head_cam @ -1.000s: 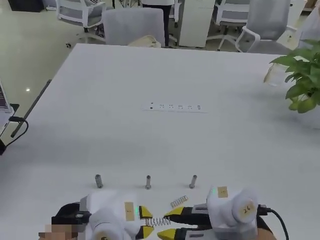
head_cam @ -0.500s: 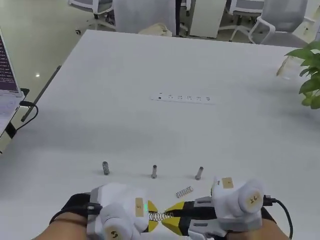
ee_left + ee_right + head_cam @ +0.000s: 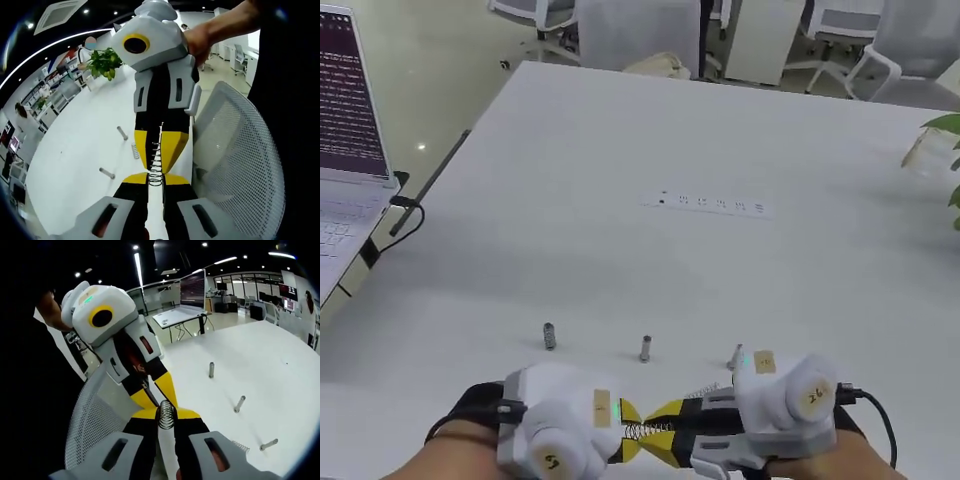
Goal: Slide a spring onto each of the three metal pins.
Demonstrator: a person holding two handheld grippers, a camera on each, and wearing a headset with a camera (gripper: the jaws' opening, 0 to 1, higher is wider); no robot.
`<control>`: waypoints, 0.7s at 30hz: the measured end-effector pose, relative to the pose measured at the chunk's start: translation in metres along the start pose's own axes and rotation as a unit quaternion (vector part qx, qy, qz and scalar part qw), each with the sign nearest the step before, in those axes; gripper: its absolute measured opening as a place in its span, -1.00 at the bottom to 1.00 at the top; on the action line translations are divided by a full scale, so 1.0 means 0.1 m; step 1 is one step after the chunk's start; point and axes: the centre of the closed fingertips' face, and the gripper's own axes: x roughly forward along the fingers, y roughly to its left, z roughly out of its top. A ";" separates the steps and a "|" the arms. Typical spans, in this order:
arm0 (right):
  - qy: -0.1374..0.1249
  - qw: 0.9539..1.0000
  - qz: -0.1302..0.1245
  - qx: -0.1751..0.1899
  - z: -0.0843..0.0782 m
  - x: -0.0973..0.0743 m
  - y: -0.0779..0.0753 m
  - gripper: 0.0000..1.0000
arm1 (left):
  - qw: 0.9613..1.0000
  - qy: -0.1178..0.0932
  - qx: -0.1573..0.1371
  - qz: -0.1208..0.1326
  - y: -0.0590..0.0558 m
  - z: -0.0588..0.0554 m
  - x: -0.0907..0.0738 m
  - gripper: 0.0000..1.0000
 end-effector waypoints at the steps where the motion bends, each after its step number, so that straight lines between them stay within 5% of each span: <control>1: 0.001 1.000 0.002 -0.003 0.00 0.01 0.00 -0.82 | 1.000 0.000 -0.001 0.001 0.00 0.00 0.00 -0.96; 15: 0.022 0.999 0.015 -0.035 -0.04 0.00 0.00 -0.82 | 1.000 -0.004 -0.007 -0.008 -0.01 0.00 0.03 -0.96; 21: 0.029 0.998 0.013 -0.046 -0.04 0.00 -0.03 -0.83 | 0.999 -0.015 -0.031 -0.006 0.02 -0.01 0.06 -0.95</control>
